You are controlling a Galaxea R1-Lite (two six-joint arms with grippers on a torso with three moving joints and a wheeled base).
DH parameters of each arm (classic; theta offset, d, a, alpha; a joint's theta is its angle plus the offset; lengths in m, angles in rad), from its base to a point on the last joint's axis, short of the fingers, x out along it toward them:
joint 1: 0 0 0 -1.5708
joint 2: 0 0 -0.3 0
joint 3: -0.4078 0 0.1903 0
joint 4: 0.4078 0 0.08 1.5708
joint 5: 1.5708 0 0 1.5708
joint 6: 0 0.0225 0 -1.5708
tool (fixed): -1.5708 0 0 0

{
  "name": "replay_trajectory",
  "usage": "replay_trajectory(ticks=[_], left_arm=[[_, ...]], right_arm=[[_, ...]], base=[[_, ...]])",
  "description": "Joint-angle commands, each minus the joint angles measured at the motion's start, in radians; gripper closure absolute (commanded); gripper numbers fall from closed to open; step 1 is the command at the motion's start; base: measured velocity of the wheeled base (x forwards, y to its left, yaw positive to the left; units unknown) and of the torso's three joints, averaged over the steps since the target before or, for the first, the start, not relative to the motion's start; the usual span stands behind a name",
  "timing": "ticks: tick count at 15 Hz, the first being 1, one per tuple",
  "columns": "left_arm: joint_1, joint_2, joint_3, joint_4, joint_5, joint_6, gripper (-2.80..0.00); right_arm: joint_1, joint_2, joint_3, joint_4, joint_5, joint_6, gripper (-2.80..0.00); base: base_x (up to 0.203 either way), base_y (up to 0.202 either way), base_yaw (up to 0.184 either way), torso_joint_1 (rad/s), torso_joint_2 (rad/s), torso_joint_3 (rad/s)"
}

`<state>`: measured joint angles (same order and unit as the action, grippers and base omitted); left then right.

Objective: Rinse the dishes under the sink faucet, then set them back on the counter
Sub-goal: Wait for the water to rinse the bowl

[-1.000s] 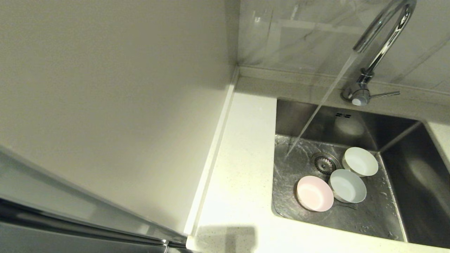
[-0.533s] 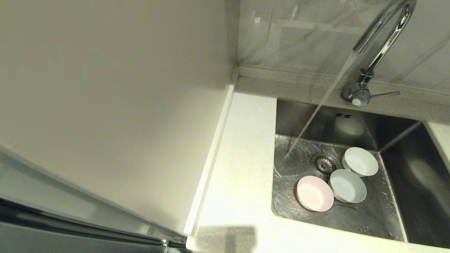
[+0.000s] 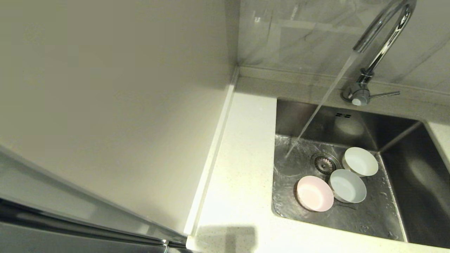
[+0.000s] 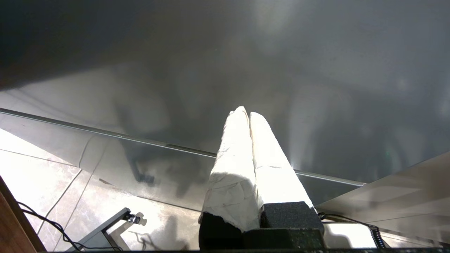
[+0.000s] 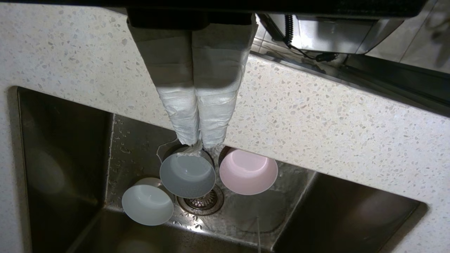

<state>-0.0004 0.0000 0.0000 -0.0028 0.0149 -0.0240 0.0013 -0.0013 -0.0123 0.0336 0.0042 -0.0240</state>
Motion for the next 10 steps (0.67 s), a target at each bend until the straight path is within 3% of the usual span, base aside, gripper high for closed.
replay_trajectory(ticks=[1, 10], left_arm=[[0.000, -0.003, 0.000, 0.000, 0.002, -0.001, 0.00], [0.000, -0.003, 0.000, 0.000, 0.002, -0.001, 0.00]], right_arm=[[0.000, 0.001, 0.000, 0.000, 0.000, -0.001, 0.00], [0.000, 0.001, 0.000, 0.000, 0.000, -0.001, 0.00]], base=[[0.000, 0.000, 0.000, 0.000, 0.00, 0.000], [0.000, 0.000, 0.000, 0.000, 0.00, 0.000]])
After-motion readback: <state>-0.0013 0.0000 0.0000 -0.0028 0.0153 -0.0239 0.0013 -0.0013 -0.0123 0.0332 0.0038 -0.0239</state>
